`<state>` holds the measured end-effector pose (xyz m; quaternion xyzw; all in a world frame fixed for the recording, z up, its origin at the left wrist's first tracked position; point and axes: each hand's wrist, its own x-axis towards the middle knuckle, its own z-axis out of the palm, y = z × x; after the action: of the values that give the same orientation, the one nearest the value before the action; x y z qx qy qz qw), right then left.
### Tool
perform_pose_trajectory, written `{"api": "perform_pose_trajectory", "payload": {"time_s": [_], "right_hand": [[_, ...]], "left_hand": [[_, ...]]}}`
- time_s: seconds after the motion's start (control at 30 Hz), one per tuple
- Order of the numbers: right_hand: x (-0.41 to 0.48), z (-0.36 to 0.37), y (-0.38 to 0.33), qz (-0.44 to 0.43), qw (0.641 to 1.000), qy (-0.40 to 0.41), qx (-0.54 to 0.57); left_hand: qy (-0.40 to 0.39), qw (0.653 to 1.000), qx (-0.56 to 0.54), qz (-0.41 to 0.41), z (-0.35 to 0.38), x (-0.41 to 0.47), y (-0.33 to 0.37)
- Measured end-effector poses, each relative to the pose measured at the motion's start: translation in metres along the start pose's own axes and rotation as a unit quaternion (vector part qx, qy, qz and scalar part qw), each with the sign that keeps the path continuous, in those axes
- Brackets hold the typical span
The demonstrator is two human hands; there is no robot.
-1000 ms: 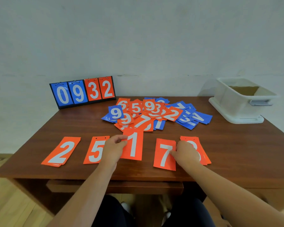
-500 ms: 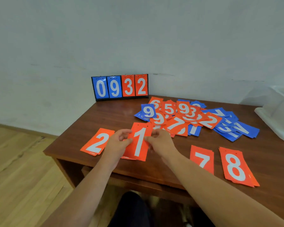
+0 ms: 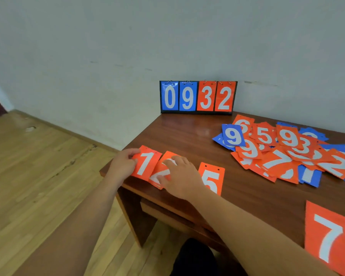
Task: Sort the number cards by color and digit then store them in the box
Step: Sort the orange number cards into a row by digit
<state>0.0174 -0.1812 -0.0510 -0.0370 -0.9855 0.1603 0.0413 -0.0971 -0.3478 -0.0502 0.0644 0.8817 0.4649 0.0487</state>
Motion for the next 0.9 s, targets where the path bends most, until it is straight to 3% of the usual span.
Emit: {"api": "perform_pose_trajectory", "payload": {"time_s": [0.13, 0.4, 0.63, 0.77, 0.9], "right_hand": [[0.003, 0.013, 0.006, -0.037, 0.994, -0.069, -0.075], [0.007, 0.013, 0.01, -0.027, 0.994, -0.073, -0.072], [0.001, -0.022, 0.022, 0.011, 1.0, -0.025, 0.001], [-0.008, -0.058, 0.07, 0.08, 0.996, 0.038, 0.011], [-0.021, -0.081, 0.138, 0.188, 0.981, 0.05, -0.018]], "left_hand": [[-0.005, 0.996, 0.085, 0.011, 0.002, 0.022, -0.003], [0.031, 0.963, 0.246, 0.102, 0.014, 0.038, -0.015], [0.072, 0.971, 0.174, 0.146, 0.026, 0.029, 0.018], [0.006, 0.972, 0.1, 0.212, 0.069, 0.017, 0.071], [-0.082, 0.968, 0.089, 0.219, 0.129, 0.008, 0.125]]}}
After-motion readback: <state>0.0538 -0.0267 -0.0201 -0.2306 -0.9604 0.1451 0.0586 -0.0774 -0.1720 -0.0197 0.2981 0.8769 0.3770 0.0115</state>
